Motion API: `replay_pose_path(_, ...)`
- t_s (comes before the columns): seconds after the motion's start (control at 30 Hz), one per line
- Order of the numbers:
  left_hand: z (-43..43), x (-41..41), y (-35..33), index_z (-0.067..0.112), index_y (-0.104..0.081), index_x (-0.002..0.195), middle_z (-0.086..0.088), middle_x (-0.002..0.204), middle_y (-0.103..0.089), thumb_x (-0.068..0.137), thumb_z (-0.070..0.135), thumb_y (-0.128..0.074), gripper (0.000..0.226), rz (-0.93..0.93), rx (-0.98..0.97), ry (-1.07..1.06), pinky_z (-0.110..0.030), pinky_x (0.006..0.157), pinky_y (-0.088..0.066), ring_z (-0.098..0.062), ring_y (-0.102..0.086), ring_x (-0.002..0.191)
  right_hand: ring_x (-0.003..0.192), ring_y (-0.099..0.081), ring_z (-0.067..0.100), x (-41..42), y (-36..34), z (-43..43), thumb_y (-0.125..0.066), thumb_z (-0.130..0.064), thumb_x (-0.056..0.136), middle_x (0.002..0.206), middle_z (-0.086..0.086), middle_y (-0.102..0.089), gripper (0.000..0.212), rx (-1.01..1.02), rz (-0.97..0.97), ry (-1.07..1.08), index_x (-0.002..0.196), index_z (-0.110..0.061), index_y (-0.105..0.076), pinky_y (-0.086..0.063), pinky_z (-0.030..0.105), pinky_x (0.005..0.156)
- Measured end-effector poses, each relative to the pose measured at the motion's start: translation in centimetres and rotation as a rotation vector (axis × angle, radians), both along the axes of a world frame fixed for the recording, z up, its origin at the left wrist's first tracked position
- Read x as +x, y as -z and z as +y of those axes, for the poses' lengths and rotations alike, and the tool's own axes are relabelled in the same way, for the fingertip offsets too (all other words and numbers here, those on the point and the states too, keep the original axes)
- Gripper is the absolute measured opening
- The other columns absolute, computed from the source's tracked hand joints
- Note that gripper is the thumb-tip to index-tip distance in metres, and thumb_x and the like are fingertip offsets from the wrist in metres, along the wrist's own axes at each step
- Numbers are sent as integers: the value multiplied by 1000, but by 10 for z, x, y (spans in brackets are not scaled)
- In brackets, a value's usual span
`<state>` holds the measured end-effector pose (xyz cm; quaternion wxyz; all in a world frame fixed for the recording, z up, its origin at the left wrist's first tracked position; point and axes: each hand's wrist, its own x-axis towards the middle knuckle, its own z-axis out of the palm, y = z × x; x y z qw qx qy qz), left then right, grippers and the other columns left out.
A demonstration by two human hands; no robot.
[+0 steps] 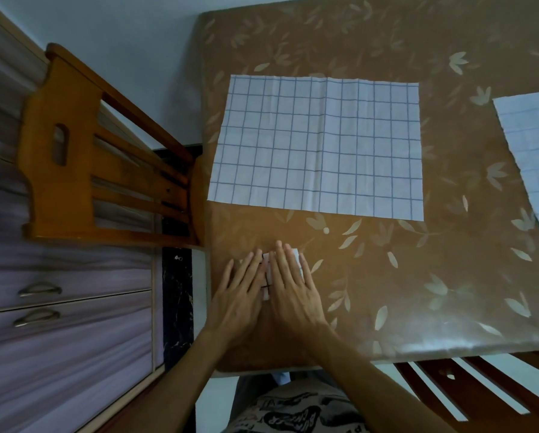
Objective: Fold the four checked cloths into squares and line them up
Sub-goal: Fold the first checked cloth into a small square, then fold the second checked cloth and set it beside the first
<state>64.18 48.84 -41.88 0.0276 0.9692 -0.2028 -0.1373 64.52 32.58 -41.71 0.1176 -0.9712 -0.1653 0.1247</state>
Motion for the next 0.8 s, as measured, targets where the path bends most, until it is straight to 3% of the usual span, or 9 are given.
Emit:
replay_pose_path(0.13,-6,-3,6,12,-22,156,-7,165,-15,104,42,-25,61,18,4,-82,-51,121,-15,-21,-12,153,152,-13,23,2,12,-7,-24,-41,103,164,10,-17,62,2,-6,-94,156,-8,-22,-8,42,121)
replay_pose_path(0.27,-8,-1,6,16,-13,159,-4,167,-7,104,44,-22,62,36,-26,-121,-51,122,-12,-19,-6,154,153,-9,23,13,14,-19,-23,-44,104,165,10,-14,64,-30,-2,-112,156,-8,-20,-9,41,122)
replay_pose_path(0.67,5,1,3,22,-9,159,1,168,-3,105,51,-17,62,51,-36,-47,-53,121,-16,-17,-3,154,154,-3,20,8,13,-26,-24,-49,104,166,8,-9,67,-81,-32,-142,158,-10,-15,-11,46,124)
replay_pose_path(0.8,20,-8,1,21,-13,159,-3,167,-7,102,59,-23,70,63,-18,-113,-54,122,-14,-23,-7,154,154,-3,21,8,7,-28,-26,-49,103,166,8,-8,68,-77,-11,-122,158,-9,-13,-13,47,123)
